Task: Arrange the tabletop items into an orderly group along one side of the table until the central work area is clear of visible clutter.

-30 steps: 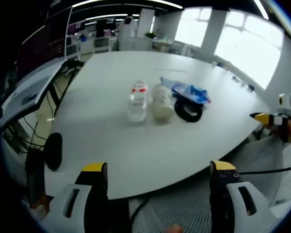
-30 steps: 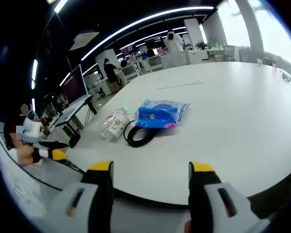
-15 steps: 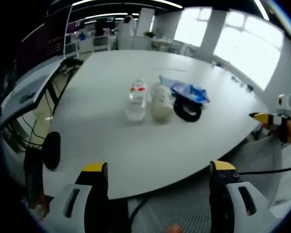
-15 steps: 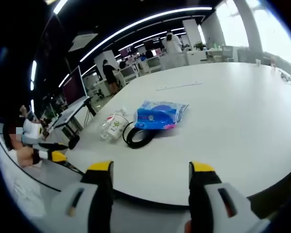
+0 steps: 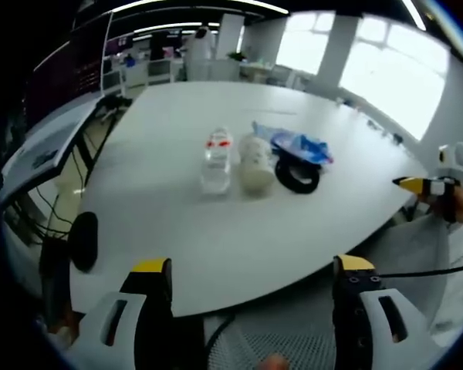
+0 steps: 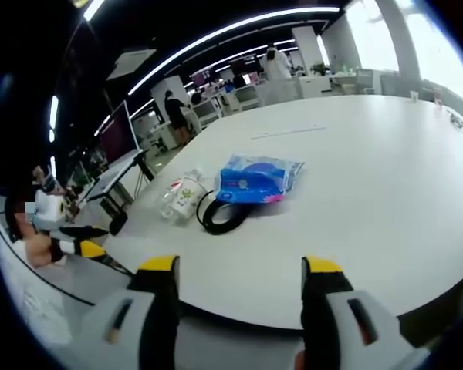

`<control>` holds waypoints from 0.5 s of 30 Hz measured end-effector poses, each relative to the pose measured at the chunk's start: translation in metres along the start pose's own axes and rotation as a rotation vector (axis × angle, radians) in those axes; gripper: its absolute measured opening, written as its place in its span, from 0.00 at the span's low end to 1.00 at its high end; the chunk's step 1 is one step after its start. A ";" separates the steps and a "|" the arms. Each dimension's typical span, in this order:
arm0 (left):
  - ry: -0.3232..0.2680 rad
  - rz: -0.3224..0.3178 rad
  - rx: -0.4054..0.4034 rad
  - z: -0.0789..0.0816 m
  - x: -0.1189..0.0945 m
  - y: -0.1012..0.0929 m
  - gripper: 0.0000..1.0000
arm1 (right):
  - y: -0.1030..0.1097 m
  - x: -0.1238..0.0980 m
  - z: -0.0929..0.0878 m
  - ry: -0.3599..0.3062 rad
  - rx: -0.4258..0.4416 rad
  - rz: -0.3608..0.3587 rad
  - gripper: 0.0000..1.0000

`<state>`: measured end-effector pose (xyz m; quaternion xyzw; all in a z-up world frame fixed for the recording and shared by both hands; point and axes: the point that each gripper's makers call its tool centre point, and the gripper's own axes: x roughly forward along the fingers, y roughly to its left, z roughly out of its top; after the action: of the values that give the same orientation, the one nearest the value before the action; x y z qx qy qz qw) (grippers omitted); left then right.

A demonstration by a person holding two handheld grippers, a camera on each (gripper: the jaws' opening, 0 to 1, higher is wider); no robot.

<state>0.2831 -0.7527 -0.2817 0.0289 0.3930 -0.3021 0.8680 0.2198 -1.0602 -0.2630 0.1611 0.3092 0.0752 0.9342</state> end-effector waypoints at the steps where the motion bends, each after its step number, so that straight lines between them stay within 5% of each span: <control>1: 0.000 0.001 0.001 0.000 0.000 0.000 0.82 | 0.000 0.001 0.000 0.001 0.005 0.003 0.62; 15: 0.015 0.009 0.009 -0.001 0.000 0.000 0.82 | -0.002 0.002 0.000 0.007 0.045 0.008 0.62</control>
<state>0.2822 -0.7523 -0.2827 0.0367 0.3980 -0.2999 0.8662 0.2214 -1.0619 -0.2653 0.1832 0.3133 0.0725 0.9290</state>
